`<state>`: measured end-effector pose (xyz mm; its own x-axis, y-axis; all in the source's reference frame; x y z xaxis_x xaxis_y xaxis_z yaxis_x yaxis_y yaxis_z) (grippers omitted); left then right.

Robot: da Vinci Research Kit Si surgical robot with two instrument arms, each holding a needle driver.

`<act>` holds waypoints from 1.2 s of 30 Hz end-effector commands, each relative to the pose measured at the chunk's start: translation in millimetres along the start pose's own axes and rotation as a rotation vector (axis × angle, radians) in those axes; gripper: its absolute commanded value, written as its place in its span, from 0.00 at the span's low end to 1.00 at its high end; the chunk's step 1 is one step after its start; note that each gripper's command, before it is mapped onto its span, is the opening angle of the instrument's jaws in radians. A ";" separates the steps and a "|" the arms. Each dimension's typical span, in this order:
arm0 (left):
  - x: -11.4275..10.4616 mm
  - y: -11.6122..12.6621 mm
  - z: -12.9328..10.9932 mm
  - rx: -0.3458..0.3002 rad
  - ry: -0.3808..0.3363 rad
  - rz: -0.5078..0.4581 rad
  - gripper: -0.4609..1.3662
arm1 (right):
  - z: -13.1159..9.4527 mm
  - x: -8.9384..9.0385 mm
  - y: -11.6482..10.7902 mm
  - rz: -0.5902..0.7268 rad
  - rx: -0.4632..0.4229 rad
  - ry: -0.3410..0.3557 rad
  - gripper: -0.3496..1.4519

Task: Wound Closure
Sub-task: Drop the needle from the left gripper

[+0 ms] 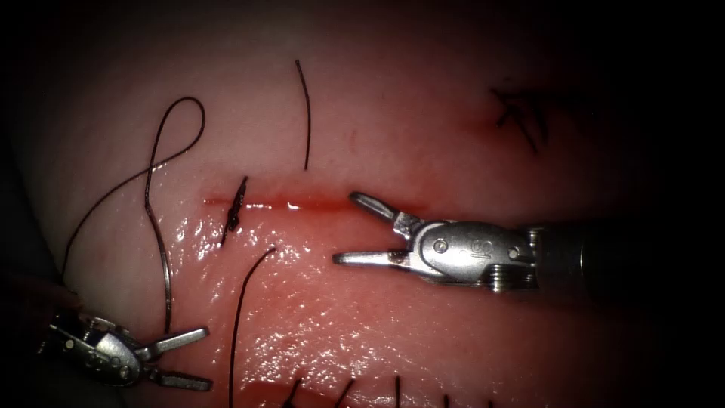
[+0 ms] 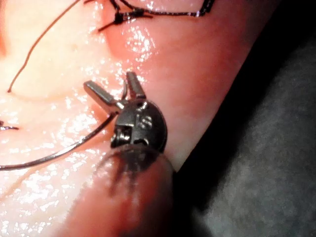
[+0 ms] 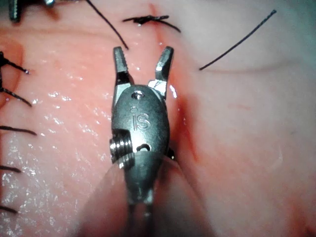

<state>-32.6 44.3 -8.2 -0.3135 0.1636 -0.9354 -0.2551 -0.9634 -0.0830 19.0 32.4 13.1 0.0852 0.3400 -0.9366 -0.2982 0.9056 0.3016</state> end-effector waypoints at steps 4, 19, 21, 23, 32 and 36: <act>0.2 -0.1 -0.1 0.002 -0.001 -0.001 0.60 | -0.2 0.1 -0.1 0.001 0.009 0.000 0.88; 0.4 -0.2 -0.1 0.017 0.003 -0.009 0.34 | -0.4 0.4 -0.4 0.001 0.013 0.001 0.88; 0.4 -0.2 -0.1 0.021 -0.002 -0.009 0.13 | -0.3 0.4 -0.4 0.001 0.013 0.001 0.88; 0.4 -0.2 -0.1 0.023 -0.005 -0.009 0.06 | -0.4 0.5 -0.3 0.002 0.012 0.001 0.89; 0.8 -0.8 -0.1 0.024 -0.016 0.021 0.06 | -0.4 0.6 -0.5 0.002 0.014 0.002 0.89; 1.9 -2.2 -0.4 0.029 -0.042 0.031 0.06 | -0.4 0.6 -0.5 0.002 0.014 0.002 0.89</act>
<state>-31.8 47.7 -10.7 -0.3734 0.1386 -0.9173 -0.2783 -0.9600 -0.0318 18.8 32.1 12.3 0.0828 0.3413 -0.9363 -0.2920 0.9066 0.3046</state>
